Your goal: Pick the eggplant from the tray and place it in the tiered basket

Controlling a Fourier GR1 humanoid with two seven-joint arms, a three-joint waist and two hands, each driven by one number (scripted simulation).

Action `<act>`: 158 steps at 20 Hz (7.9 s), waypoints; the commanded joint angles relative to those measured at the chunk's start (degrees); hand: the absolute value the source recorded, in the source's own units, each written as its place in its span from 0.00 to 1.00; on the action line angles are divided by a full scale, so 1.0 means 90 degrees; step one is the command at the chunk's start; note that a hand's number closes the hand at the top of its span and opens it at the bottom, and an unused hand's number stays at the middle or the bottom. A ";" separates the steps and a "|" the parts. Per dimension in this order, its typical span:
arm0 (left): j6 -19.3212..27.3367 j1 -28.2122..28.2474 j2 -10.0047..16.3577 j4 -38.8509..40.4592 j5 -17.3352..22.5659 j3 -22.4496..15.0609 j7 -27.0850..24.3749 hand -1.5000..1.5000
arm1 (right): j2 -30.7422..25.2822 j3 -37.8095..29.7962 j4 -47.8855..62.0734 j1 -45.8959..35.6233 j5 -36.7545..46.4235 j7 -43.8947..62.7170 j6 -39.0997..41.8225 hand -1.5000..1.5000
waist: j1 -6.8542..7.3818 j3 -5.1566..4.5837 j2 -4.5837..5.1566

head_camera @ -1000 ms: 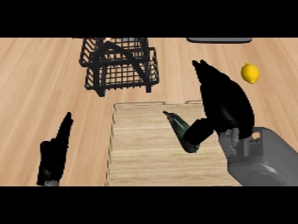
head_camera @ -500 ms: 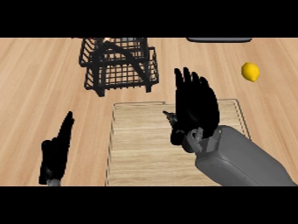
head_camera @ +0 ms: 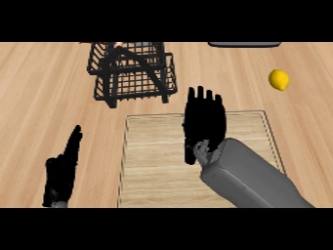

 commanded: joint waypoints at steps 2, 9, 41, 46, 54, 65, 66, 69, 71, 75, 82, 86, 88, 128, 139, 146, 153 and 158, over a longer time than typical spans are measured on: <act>-0.0076 0.0098 -0.0081 0.0150 0.0028 -0.0028 0.0061 0.50 | 0.0726 -0.0044 0.0480 -0.0017 0.0174 0.1403 0.0527 0.00 | 0.0000 -0.0015 0.0032; -0.0112 -0.0039 -0.0142 0.0153 0.0046 0.0040 0.0023 0.50 | 0.1011 -0.0308 0.1182 -0.0002 0.0414 0.1352 0.0872 0.00 | -0.0039 -0.0019 0.0024; -0.0045 0.0193 -0.0269 -0.0189 -0.0247 0.0059 0.0140 0.50 | 0.1012 -0.1123 0.2079 0.0662 0.0451 0.0934 0.1066 0.00 | -0.0029 -0.0009 0.0018; -0.0380 -0.0200 -0.0171 0.0391 -0.0029 0.0402 0.0004 0.50 | 0.1022 -0.0991 0.1929 0.0639 0.0684 0.0684 0.1299 1.00 | -0.0041 -0.0014 0.0038; -0.0283 0.0031 -0.0247 -0.0031 -0.0302 0.0203 0.0150 0.50 | 0.1020 -0.0523 0.2598 0.0643 0.1446 -0.0272 0.0829 1.00 | 0.0045 -0.0010 0.0051; -0.0322 0.0110 -0.0319 0.0094 -0.0371 0.0249 -0.0029 0.50 | -0.0460 -0.1421 0.1236 0.0722 0.0687 -0.5153 -0.0219 1.00 | -0.0022 0.0003 0.0063; -0.0444 0.0204 -0.0226 -0.0126 -0.0238 0.0331 0.0000 0.50 | -0.0447 -0.1748 0.1498 0.0296 0.0568 -0.5293 -0.0171 1.00 | 0.0070 0.0001 0.0065; -0.0516 -0.0056 -0.0233 0.0135 -0.0187 0.0427 0.0038 0.50 | -0.0180 -0.2420 0.0748 0.0419 -0.0023 -0.5058 -0.0279 1.00 | -0.0069 -0.0003 0.0043; -0.0168 0.0365 -0.0521 -0.0008 -0.0405 0.0184 -0.0030 0.50 | -0.0439 -0.2867 0.0136 0.0430 -0.0332 -0.5024 -0.0149 1.00 | -0.0101 -0.0003 0.0007; -0.0245 0.0245 -0.0390 -0.0224 -0.0370 0.0231 0.0278 0.50 | -0.0374 -0.3773 -0.0997 0.0012 -0.1076 -0.4487 0.0004 1.00 | -0.0188 -0.0003 -0.0037; -0.0402 0.0001 -0.0357 0.0033 -0.0370 0.0381 0.0269 0.50 | -0.0991 -0.4146 -0.2136 -0.0865 -0.1230 -0.3928 0.0843 1.00 | -0.0047 -0.0011 0.0021; -0.0475 -0.0015 -0.0415 0.0071 -0.0416 0.0406 0.0244 0.50 | -0.0896 -0.4316 -0.1752 -0.1316 -0.1041 -0.3854 0.0658 1.00 | 0.0002 -0.0010 0.0038; -0.0329 0.0270 -0.0557 -0.0017 -0.0615 0.0249 -0.0038 0.50 | -0.0630 -0.4227 -0.1652 -0.1718 -0.1036 -0.3360 0.0701 1.00 | 0.0020 -0.0011 0.0033; -0.0718 -0.0105 -0.0615 -0.0192 -0.0752 0.0320 0.0291 0.50 | 0.1027 -0.5033 0.6452 -0.4301 -0.1313 -0.6305 -0.2792 0.00 | 0.0450 -0.0007 0.0199; -0.0674 0.0021 -0.0711 0.0132 -0.0699 0.0505 -0.0098 0.50 | 0.1026 -0.5787 0.6331 -0.4623 -0.2658 -0.7251 -0.3892 0.00 | 0.0254 -0.0012 0.0117; -0.0614 0.0192 -0.0672 -0.0005 -0.0733 0.0546 0.0060 0.50 | -0.0181 -0.6303 0.6253 -0.4428 -0.2715 -0.6905 -0.4470 0.00 | 0.0051 -0.0008 0.0066; -0.0678 0.0177 -0.0493 -0.0299 -0.0654 0.0718 0.0412 0.50 | -0.1690 -0.6720 0.5862 -0.3769 -0.3189 -0.6648 -0.3215 0.00 | -0.0070 -0.0002 0.0022; -0.0656 0.0317 -0.0562 -0.0224 -0.0655 0.0729 0.0263 0.50 | -0.2832 -0.7072 0.5638 -0.2669 -0.3660 -0.7193 -0.1697 0.00 | -0.0129 0.0001 0.0027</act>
